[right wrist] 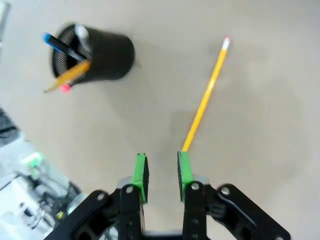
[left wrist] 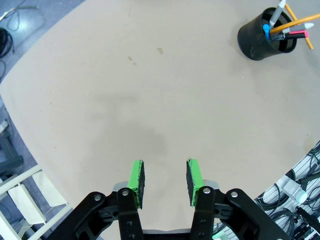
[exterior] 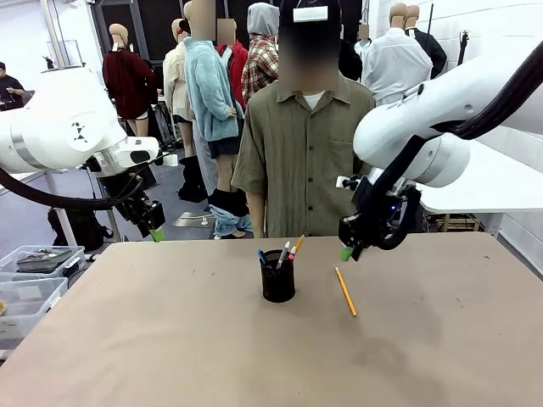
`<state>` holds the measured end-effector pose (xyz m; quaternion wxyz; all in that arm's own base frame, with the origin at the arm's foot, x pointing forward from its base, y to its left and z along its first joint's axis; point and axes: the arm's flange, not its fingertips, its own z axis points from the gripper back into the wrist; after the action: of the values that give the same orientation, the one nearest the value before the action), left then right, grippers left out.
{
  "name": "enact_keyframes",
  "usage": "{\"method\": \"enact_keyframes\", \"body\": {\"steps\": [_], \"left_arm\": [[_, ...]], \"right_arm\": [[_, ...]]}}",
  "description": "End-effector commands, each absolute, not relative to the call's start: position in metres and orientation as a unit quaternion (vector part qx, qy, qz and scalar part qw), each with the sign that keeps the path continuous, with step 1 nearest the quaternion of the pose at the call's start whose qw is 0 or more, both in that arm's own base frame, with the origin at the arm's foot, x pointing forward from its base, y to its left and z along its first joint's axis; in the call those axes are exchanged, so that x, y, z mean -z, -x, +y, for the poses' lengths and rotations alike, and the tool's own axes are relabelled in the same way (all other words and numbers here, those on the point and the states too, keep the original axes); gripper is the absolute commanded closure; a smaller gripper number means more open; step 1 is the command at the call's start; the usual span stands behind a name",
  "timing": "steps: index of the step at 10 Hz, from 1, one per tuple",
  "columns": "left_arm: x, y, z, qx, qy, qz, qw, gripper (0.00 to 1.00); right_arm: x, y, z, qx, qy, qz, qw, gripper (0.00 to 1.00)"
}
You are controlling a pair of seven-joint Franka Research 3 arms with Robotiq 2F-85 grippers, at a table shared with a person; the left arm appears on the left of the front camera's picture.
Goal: Place the pens into the pen holder.
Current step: Pick up a writing instrument from the table and place it into the Pen holder.
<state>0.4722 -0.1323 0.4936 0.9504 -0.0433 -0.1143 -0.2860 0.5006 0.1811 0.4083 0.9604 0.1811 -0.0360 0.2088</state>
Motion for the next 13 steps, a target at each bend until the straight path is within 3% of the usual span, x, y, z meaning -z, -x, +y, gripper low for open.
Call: {"method": "enact_keyframes", "body": {"steps": [1,4,7,13], "left_arm": [[-0.494,-0.472,-0.131,0.286,0.034,-0.118,0.950,0.54],[-0.494,-0.472,-0.131,0.286,0.034,-0.118,0.950,0.54],[-0.494,-0.472,-0.131,0.286,0.034,-0.118,0.950,0.54],[-0.494,-0.472,-0.131,0.286,0.034,-0.118,0.950,0.54]], "right_arm": [[-0.404,-0.510,0.207,-0.209,-0.146,0.025,0.967,0.67],[-0.378,-0.520,0.222,-0.193,-0.122,0.060,0.972,0.67],[-0.355,-0.523,0.236,-0.156,-0.047,0.059,0.985,0.67],[-0.324,-0.546,0.238,-0.161,-0.028,0.059,0.985,0.67]]}}
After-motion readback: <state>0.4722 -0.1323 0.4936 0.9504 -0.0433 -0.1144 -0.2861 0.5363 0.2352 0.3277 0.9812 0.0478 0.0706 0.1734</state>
